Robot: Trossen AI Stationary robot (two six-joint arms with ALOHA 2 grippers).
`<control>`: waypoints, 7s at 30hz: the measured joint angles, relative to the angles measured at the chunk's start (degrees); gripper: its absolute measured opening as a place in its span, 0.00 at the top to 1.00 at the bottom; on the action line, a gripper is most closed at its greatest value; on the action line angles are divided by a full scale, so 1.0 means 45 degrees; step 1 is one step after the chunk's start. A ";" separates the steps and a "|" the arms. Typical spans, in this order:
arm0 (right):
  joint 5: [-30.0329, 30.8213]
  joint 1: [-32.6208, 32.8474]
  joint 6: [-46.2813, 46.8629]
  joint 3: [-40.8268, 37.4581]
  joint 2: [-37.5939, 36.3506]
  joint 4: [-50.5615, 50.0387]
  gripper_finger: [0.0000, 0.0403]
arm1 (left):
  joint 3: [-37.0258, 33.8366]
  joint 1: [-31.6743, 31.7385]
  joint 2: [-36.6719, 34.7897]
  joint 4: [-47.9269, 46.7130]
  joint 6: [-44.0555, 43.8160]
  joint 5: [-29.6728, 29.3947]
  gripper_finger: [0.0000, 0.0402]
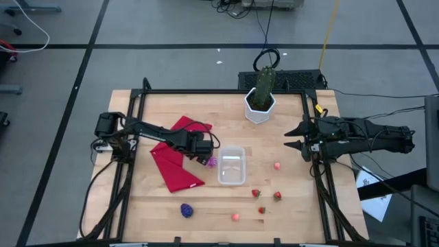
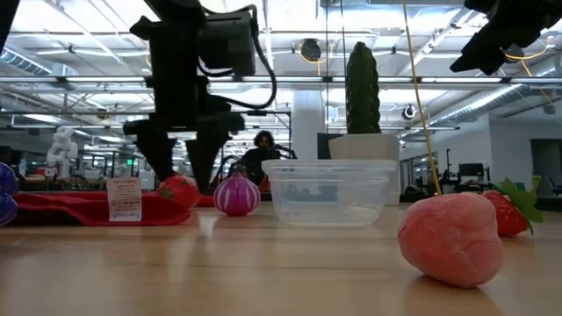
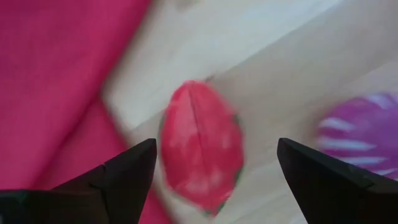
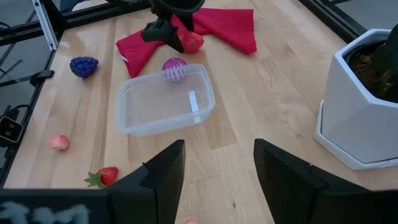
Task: Pick and placing Produce into tupperware
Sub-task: Put the red dragon fruit into the transparent bin
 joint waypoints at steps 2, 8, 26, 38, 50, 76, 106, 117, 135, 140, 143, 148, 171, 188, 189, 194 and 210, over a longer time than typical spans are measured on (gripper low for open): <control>0.0000 0.0005 0.0003 0.0000 0.0005 0.0023 0.54 | 0.0001 0.0004 0.0221 0.0101 0.0136 0.0213 0.16; -0.0003 0.0003 -0.0002 0.0000 0.0000 0.0241 0.54 | -0.0009 0.0009 0.0427 0.0207 0.0240 0.0448 0.16; -0.0002 0.0005 -0.0002 0.0000 0.0000 0.0422 0.54 | -0.0009 0.0009 0.0276 0.0325 0.0368 0.0392 0.16; -0.0001 0.0001 -0.0002 0.0000 0.0005 0.0443 0.54 | -0.0009 0.0009 0.0276 0.0315 0.0556 0.0392 0.16; -0.0001 0.0005 -0.0002 0.0000 0.0001 0.0451 0.54 | -0.0009 0.0008 0.0276 0.0315 0.0548 0.0392 0.28; -0.0003 0.0002 -0.0002 0.0000 0.0005 0.0461 0.54 | 0.0001 0.0005 -0.0198 0.0100 0.1037 0.0426 0.39; 0.0000 0.0000 -0.0002 0.0000 0.0002 0.0877 0.54 | 0.4309 -0.0544 -0.2032 -0.0166 0.6822 0.1387 0.39; 0.0000 0.0000 -0.0002 0.0000 0.0000 0.1223 0.54 | 0.9409 -0.0602 0.2540 -0.4312 0.8431 0.1538 0.39; 0.0014 0.0000 -0.0148 -0.0002 0.0005 0.0925 0.54 | 0.9982 -0.0598 0.5197 -0.2823 0.9357 0.2610 0.39; 0.0039 0.0000 -0.0148 -0.0004 0.0000 0.0935 0.54 | 0.9982 -0.0593 0.5388 -0.2883 0.9352 0.2559 0.39; 0.0039 0.0000 -0.0151 -0.0005 0.0000 0.0946 0.54 | 0.9982 -0.0583 0.5479 -0.2817 0.9425 0.2515 0.39; 0.0044 0.0000 -0.0148 -0.0005 0.0000 0.0937 0.54 | 0.9982 -0.0538 0.5680 -0.2525 0.9589 0.2448 0.39; 0.0049 -0.0003 -0.0138 -0.0005 0.0005 0.0937 0.54 | 0.9812 -0.0171 0.6119 -0.1888 0.9882 0.2155 0.39; 0.0049 -0.0005 -0.0143 -0.0005 0.0005 0.0932 0.54 | 0.9827 -0.0171 0.6518 -0.1578 0.9961 0.2359 0.39; 0.0049 -0.0005 -0.0143 -0.0005 0.0000 0.0936 0.54 | 0.9827 -0.0171 0.6518 -0.1589 0.9960 0.2359 0.39; 0.0049 -0.0003 -0.0143 -0.0003 0.0002 0.0932 0.54 | 0.9827 -0.0171 0.6518 -0.1584 0.9984 0.2359 0.39; 0.0049 -0.0005 -0.0143 -0.0002 0.0004 0.0929 0.54 | 0.9827 -0.0161 0.6518 -0.1579 0.9911 0.2277 0.39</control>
